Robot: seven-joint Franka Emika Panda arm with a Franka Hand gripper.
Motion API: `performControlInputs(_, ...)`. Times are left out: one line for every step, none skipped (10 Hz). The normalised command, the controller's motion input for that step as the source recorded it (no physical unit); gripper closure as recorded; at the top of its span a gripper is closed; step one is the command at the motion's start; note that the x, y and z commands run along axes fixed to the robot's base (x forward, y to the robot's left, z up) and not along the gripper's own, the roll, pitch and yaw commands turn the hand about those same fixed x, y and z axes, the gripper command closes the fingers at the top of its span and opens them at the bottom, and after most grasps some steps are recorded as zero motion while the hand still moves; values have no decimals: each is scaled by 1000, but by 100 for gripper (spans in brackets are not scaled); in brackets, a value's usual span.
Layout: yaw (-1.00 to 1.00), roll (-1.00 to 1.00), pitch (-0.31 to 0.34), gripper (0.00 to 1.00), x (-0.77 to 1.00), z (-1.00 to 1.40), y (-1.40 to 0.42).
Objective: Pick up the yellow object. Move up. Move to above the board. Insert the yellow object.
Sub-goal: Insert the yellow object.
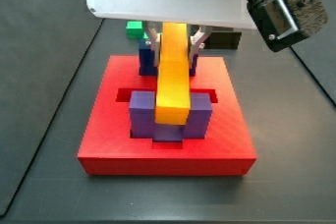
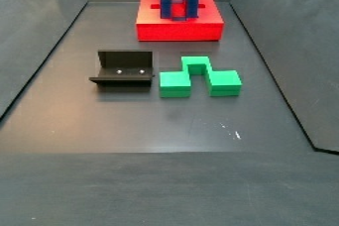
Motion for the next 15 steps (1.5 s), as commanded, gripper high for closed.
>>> performControlInputs(74,33,41,100,77,-83,71)
performControlInputs(283,0,0,100,71,-40,100)
performControlInputs(249,0,0,100,77,-63,74)
performControlInputs(251,0,0,100,74,-80,54)
performControlInputs(246,0,0,100,71,-83,46)
performControlInputs(226,0,0,100,74,-109,6)
performControlInputs(226,0,0,100,57,-126,0)
performControlInputs(191,27,0,100,37,-149,0)
performControlInputs(94,20,0,100,3,-146,-20)
performControlInputs(37,3,0,100,0,-160,-74)
performControlInputs(31,0,0,100,29,-160,-91)
performControlInputs(6,13,0,100,31,-149,-80)
performControlInputs(20,0,0,100,57,-171,-71)
performControlInputs(0,0,-10,100,54,-157,-109)
performControlInputs(0,-57,-121,100,0,-129,-134)
